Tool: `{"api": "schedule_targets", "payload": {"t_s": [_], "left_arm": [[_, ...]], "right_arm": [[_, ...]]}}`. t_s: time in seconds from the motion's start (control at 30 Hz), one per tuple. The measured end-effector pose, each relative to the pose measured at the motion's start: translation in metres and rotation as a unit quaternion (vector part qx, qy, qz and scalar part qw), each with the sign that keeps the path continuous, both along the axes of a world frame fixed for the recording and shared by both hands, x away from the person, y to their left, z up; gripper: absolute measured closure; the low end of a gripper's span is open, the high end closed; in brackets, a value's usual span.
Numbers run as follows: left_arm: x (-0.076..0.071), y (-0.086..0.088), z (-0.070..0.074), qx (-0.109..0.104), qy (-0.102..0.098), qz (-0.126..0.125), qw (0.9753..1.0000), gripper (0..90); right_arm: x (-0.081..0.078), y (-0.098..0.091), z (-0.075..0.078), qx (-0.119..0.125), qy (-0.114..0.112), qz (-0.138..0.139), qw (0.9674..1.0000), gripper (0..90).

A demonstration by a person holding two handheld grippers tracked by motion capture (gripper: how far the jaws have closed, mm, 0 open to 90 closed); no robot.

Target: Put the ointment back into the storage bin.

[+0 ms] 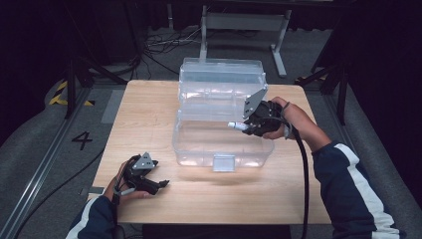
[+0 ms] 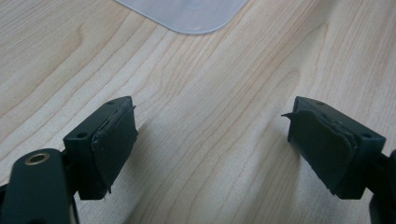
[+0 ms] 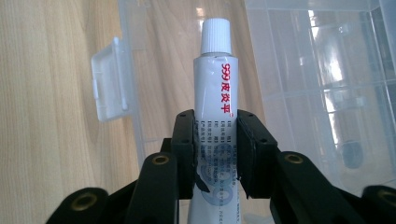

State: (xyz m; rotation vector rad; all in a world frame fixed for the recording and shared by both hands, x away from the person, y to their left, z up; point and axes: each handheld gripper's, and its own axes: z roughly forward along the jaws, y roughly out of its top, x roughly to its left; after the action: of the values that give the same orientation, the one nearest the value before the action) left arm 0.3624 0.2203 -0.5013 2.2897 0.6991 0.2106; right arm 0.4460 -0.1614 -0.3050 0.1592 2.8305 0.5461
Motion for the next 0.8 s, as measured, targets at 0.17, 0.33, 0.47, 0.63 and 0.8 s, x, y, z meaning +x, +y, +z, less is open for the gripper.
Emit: {"api": "schedule_targets", "payload": {"t_s": [0.17, 0.33, 0.47, 0.63, 0.8], "left_arm": [[0.000, 0.000, 0.000, 0.000, 0.000, 0.000, 1.0000, 15.9], [0.000, 0.000, 0.000, 0.000, 0.000, 0.000, 1.0000, 15.8], [0.000, 0.000, 0.000, 0.000, 0.000, 0.000, 1.0000, 15.8], [0.000, 0.000, 0.000, 0.000, 0.000, 0.000, 1.0000, 15.8], [0.000, 0.000, 0.000, 0.000, 0.000, 0.000, 1.0000, 15.8]], "right_arm": [[0.007, 0.003, -0.005, -0.005, 0.003, -0.007, 1.0000, 70.9], [0.012, 0.006, -0.011, -0.011, 0.013, -0.008, 0.9998, 70.9], [0.015, 0.009, -0.014, -0.012, 0.018, -0.011, 0.9997, 70.9], [0.021, 0.012, -0.022, -0.027, 0.027, -0.009, 0.9992, 70.9], [0.026, 0.013, -0.031, -0.035, 0.034, -0.013, 0.9987, 70.9]]}}
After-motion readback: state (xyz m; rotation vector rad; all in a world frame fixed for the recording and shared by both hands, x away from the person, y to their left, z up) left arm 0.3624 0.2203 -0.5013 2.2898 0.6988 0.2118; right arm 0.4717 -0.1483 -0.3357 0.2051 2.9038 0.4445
